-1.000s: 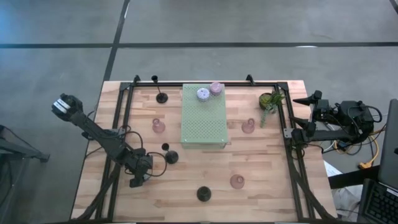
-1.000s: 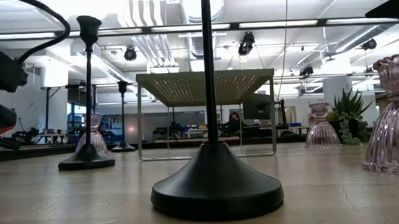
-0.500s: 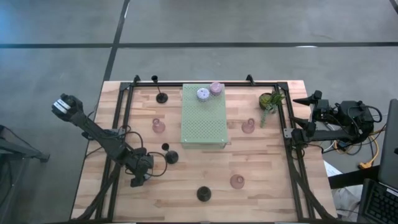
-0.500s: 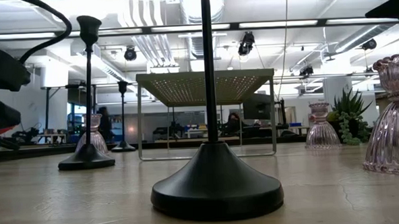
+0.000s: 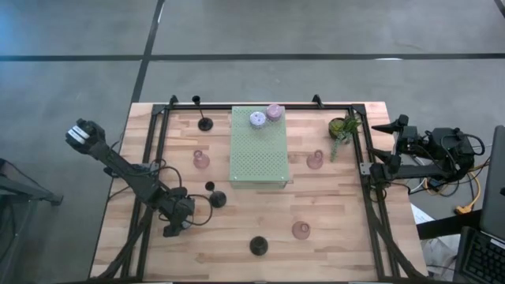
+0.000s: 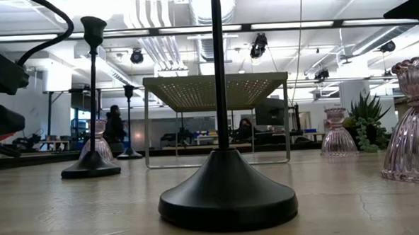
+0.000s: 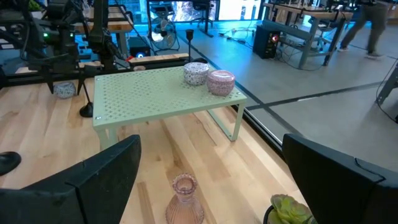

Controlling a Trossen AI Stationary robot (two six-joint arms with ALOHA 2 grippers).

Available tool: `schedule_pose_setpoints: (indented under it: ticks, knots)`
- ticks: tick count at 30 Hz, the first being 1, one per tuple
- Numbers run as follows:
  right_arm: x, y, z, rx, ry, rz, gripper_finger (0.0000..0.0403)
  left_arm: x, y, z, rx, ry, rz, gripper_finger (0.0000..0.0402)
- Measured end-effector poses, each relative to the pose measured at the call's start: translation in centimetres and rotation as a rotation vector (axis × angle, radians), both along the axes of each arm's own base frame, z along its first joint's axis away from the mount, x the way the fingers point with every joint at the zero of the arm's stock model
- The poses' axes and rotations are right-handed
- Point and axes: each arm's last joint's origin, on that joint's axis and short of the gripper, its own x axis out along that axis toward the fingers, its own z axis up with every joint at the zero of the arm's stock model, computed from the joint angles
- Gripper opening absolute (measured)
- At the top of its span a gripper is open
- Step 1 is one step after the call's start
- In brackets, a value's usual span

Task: Pick & Place candle stick holders
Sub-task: Put the candle on the shelf

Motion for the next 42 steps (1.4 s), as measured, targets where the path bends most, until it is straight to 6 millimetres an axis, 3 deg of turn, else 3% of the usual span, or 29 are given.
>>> schedule_pose_setpoints:
  ticks: [25, 34, 42]
  knots:
    - [0.00, 0.00, 0.01, 0.000, 0.000, 0.000, 0.0384, -0.23, 0.18, -0.12, 0.038, 0.004, -0.072, 0.0354]
    - [0.00, 0.00, 0.00, 0.000, 0.000, 0.000, 0.0384, -0.15, 0.23, -0.14, 0.057, -0.013, -0.035, 0.0305]
    - [0.00, 0.00, 0.01, 0.000, 0.000, 0.000, 0.0384, -0.03, 0.25, -0.12, 0.059, -0.023, 0.029, 0.0305]
